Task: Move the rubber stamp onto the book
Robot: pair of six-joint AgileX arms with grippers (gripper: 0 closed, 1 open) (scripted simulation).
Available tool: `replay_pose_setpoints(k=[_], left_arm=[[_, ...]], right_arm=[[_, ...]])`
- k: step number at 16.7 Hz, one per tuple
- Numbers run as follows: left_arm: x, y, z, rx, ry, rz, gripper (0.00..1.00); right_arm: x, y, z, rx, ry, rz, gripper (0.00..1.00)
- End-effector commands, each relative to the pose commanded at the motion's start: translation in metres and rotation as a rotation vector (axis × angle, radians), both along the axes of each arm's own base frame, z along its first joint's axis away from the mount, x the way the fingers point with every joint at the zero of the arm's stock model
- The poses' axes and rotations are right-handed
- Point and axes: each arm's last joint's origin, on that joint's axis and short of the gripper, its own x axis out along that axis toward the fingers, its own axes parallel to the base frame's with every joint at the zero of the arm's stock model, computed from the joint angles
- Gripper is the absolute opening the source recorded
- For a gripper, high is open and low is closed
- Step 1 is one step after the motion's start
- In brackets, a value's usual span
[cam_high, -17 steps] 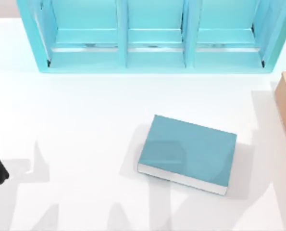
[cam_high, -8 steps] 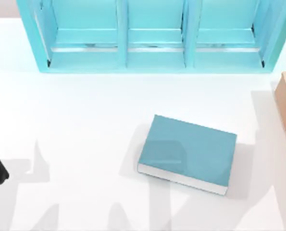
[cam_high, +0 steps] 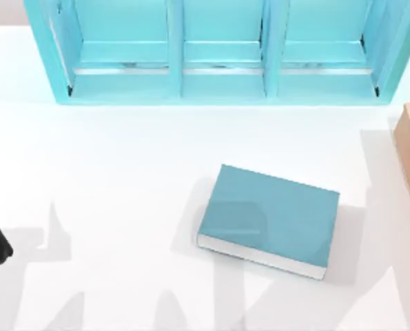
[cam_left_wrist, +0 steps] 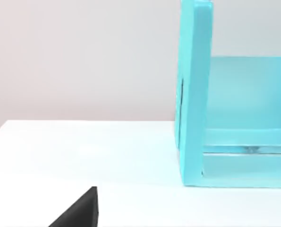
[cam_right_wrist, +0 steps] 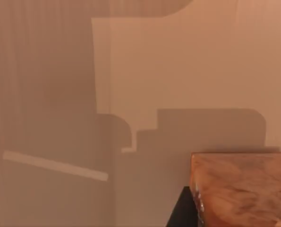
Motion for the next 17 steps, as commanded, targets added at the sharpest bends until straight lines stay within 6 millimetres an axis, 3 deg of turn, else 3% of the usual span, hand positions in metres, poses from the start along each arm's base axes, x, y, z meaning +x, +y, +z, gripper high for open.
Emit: replay_pose_setpoints(k=[2, 12, 14, 17], left_arm=[[0.0, 0.0, 0.0, 0.0, 0.0, 0.0, 1.0], [0.0, 0.0, 0.0, 0.0, 0.0, 0.0, 1.0], [0.0, 0.0, 0.0, 0.0, 0.0, 0.0, 1.0], [0.0, 0.0, 0.0, 0.0, 0.0, 0.0, 1.0]], right_arm=[[0.0, 0.0, 0.0, 0.0, 0.0, 0.0, 0.0], [0.002, 0.001, 0.008, -0.009, -0.025, -0.002, 0.0], [0.009, 0.008, 0.038, -0.032, -0.103, -0.002, 0.0], [0.017, 0.034, 0.112, -0.06, -0.272, -0.001, 0.0]])
